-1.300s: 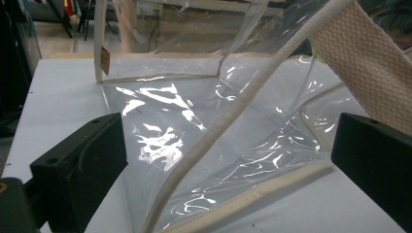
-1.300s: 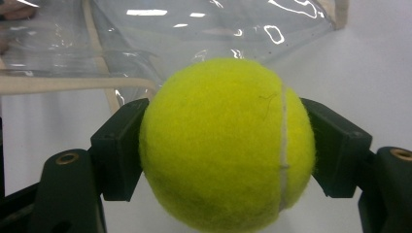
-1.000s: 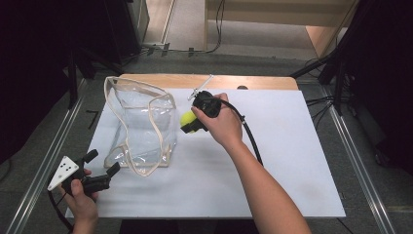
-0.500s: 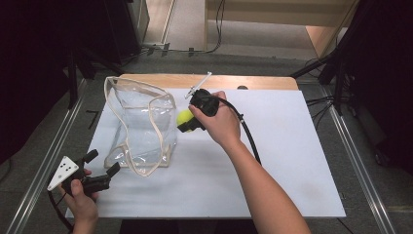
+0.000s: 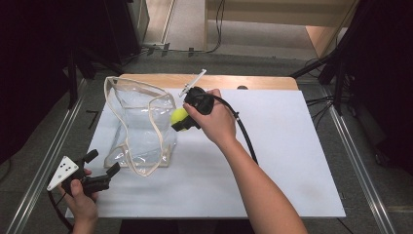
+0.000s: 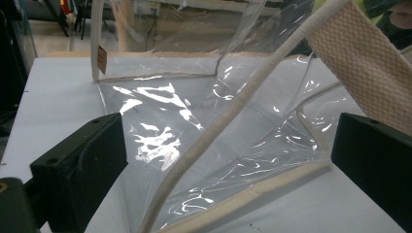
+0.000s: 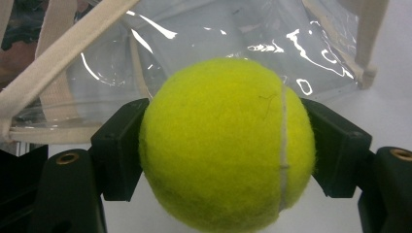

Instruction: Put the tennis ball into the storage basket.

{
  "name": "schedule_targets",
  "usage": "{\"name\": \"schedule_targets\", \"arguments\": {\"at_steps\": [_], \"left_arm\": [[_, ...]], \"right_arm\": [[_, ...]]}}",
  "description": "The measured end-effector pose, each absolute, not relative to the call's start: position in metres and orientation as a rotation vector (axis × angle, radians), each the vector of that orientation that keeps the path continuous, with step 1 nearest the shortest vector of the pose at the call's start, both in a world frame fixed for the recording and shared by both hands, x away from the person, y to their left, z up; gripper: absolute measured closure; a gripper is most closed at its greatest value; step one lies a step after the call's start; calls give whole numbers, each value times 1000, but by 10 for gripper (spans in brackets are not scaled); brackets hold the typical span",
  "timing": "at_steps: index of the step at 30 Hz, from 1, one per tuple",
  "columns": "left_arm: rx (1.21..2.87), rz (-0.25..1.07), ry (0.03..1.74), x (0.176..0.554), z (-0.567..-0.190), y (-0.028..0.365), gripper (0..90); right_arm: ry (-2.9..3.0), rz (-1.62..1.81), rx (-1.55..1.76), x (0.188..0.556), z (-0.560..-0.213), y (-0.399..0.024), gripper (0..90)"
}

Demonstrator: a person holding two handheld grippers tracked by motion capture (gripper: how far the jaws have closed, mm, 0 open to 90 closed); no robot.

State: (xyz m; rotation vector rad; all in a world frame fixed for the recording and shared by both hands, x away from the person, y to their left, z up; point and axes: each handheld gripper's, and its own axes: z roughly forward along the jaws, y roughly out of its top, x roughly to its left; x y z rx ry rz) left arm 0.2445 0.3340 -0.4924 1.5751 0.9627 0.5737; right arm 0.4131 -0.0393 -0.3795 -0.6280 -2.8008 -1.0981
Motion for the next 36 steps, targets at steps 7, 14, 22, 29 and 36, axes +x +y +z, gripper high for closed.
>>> {"name": "schedule_targets", "arguments": {"at_steps": [7, 14, 22, 29, 36], "left_arm": [[1570, 571, 963, 245, -492, 335, 0], [1574, 574, 964, 245, -493, 334, 0], [1584, 574, 959, 245, -492, 334, 0], [1583, 573, 957, 245, -493, 334, 0], [1582, 571, 958, 245, -493, 333, 0]], "right_arm": [[-2802, -1092, -611, 413, -373, -33, 234], [-2809, -1110, -593, 413, -364, -31, 234], [-2810, -1110, -589, 411, -357, -29, 234], [-2810, -1128, -568, 411, -352, -26, 234], [-2811, -1129, -565, 410, -346, -25, 234]]}}
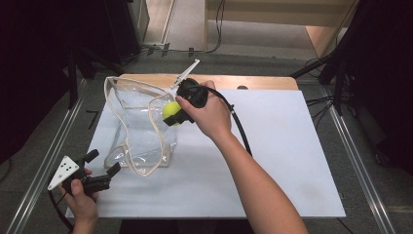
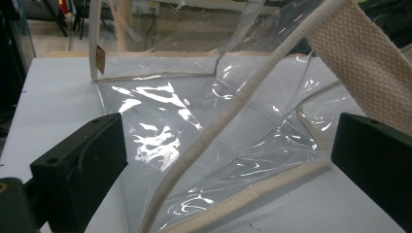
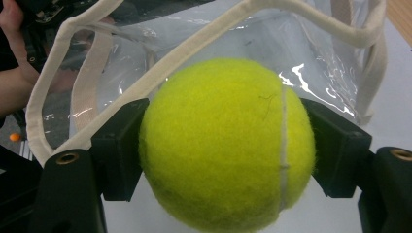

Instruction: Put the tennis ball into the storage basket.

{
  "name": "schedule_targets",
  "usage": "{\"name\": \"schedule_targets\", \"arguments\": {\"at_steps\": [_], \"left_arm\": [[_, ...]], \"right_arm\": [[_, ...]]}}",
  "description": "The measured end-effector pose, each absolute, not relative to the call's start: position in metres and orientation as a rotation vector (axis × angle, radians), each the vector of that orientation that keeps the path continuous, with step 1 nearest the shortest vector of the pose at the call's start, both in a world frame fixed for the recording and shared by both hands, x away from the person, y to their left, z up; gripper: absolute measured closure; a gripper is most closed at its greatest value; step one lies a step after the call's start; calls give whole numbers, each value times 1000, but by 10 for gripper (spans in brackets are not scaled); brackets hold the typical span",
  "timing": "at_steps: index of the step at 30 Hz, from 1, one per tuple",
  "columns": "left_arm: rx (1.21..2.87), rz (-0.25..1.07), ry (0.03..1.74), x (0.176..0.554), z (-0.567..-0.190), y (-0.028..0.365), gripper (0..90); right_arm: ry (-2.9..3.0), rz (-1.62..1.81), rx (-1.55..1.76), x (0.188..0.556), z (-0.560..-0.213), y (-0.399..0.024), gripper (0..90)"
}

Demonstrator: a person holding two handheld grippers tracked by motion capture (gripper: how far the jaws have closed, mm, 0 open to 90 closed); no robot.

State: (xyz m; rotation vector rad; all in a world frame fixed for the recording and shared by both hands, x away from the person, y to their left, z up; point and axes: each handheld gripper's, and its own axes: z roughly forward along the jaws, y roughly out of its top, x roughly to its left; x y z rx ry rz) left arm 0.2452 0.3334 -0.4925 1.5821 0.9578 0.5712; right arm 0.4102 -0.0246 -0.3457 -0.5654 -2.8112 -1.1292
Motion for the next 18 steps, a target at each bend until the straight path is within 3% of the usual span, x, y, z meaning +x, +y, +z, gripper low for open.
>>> {"name": "schedule_targets", "arguments": {"at_steps": [18], "left_arm": [[1584, 568, 959, 246, -492, 333, 0]], "right_arm": [[-2821, -1157, -523, 409, -331, -17, 234]]}}
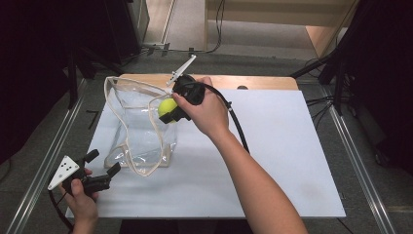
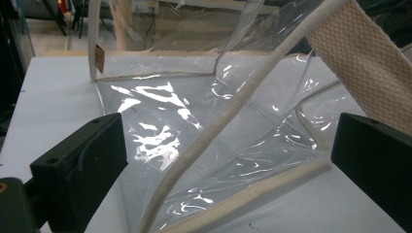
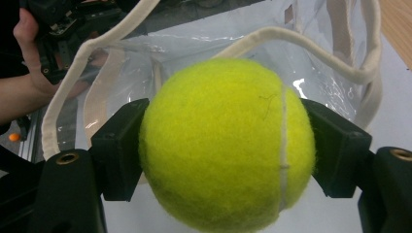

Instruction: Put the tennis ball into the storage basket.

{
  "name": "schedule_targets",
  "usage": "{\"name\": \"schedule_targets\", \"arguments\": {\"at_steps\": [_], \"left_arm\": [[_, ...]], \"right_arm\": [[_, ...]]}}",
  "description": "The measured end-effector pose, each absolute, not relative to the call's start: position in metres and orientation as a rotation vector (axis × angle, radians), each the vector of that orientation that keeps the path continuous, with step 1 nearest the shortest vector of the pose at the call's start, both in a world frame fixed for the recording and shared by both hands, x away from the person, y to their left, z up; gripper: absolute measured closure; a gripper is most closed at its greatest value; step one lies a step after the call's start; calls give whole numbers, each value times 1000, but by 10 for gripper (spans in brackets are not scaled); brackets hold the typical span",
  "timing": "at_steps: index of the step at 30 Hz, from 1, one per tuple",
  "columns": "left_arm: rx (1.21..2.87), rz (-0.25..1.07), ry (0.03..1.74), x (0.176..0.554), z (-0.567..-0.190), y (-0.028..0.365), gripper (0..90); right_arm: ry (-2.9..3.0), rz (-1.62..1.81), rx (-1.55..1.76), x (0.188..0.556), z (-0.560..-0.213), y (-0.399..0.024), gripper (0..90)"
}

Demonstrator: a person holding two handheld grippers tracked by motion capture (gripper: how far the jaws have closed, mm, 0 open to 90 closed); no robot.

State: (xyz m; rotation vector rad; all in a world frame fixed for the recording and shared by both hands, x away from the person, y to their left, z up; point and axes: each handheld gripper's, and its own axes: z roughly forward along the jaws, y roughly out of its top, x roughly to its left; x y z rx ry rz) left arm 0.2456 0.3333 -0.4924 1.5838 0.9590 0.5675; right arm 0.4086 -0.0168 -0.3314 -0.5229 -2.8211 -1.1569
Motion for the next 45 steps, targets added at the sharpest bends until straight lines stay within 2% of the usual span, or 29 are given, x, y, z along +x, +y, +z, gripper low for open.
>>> {"name": "schedule_targets", "arguments": {"at_steps": [38, 45], "left_arm": [[1612, 567, 943, 247, -492, 330, 0], [1604, 561, 941, 247, -492, 332, 0]], "right_arm": [[-2798, -1172, -423, 425, -300, 40, 234], [-2803, -1143, -403, 428, -305, 57, 234]]}}
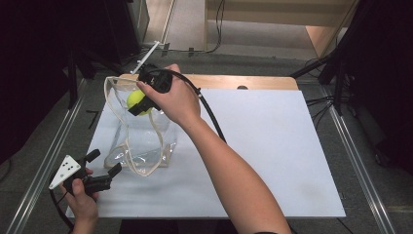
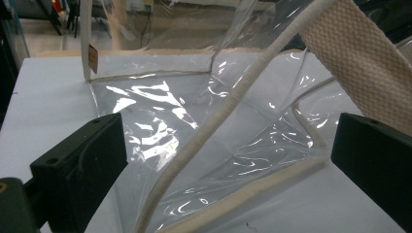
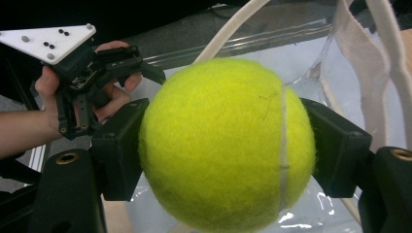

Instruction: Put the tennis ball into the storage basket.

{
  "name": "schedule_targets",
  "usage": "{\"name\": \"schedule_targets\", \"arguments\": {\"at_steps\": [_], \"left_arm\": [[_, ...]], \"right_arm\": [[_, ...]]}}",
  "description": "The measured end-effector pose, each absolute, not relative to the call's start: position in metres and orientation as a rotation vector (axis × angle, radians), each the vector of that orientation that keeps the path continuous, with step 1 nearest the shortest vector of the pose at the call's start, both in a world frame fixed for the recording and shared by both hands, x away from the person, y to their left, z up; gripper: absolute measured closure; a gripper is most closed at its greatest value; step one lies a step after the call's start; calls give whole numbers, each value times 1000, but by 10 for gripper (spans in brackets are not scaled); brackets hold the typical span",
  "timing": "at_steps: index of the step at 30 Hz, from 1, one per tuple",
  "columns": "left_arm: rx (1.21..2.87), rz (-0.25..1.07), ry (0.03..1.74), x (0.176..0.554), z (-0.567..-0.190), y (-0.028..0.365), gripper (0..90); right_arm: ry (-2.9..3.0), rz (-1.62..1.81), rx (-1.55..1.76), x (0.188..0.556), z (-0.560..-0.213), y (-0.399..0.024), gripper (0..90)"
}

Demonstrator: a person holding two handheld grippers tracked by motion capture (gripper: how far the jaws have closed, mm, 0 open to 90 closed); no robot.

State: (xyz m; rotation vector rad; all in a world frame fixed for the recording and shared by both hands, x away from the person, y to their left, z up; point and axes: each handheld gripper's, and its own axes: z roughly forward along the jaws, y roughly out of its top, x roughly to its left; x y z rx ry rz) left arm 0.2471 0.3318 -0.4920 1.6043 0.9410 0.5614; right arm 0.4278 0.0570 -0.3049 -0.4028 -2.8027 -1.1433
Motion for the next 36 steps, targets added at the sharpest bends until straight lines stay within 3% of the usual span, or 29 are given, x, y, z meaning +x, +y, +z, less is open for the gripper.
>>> {"name": "schedule_targets", "arguments": {"at_steps": [25, 29, 32, 34, 36], "left_arm": [[1607, 553, 948, 247, -492, 331, 0], [1610, 555, 946, 248, -492, 331, 0], [1611, 556, 946, 247, -492, 331, 0], [1614, 555, 946, 247, -493, 330, 0], [1615, 555, 945, 247, -493, 330, 0]], "right_arm": [[-2801, -1135, -461, 446, -330, 89, 227], [-2802, -1203, -452, 445, -328, 87, 96], [-2790, -1258, -456, 443, -322, 83, 67], [-2790, -1254, -457, 440, -319, 81, 0], [-2800, -1260, -463, 436, -317, 77, 0]]}}
